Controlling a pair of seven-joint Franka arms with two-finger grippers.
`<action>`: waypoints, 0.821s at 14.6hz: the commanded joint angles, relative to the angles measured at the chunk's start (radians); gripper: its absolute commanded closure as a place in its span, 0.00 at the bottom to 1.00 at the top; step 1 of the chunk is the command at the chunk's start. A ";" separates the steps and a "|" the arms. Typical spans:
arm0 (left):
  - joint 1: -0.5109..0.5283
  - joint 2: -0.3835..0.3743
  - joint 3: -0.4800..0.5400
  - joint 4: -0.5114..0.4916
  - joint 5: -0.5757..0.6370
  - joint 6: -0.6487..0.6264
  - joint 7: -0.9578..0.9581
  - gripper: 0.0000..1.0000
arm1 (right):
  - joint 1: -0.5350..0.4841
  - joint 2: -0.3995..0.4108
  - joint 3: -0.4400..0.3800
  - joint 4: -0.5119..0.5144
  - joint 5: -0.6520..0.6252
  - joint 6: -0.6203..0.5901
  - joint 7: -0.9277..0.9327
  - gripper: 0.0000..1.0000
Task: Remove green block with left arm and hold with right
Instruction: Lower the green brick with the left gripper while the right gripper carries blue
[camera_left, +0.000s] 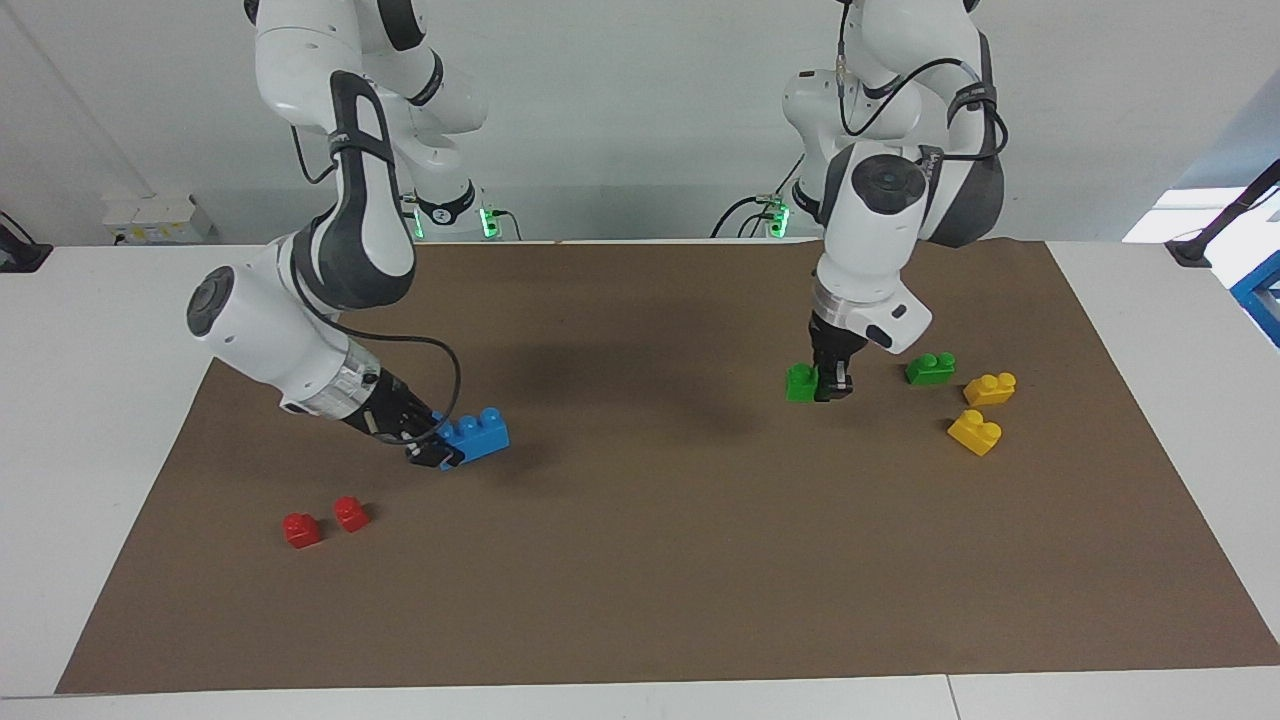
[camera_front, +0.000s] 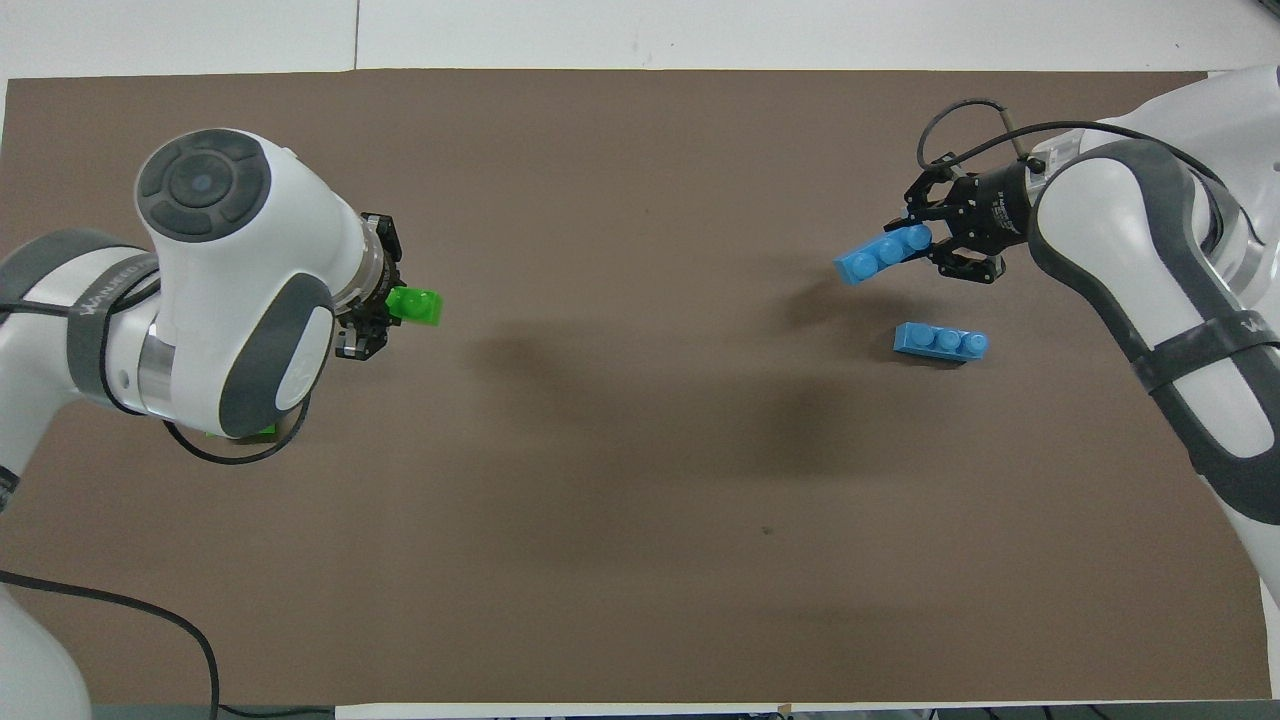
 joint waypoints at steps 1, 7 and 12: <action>0.101 -0.098 -0.009 -0.201 -0.027 0.128 0.266 1.00 | -0.029 0.072 0.018 0.058 -0.025 -0.016 -0.019 1.00; 0.218 -0.036 -0.007 -0.274 -0.027 0.273 0.628 1.00 | -0.081 0.155 0.018 0.069 -0.062 -0.011 -0.084 1.00; 0.224 0.047 -0.006 -0.271 -0.027 0.339 0.743 1.00 | -0.092 0.172 0.018 0.069 -0.047 -0.006 -0.068 1.00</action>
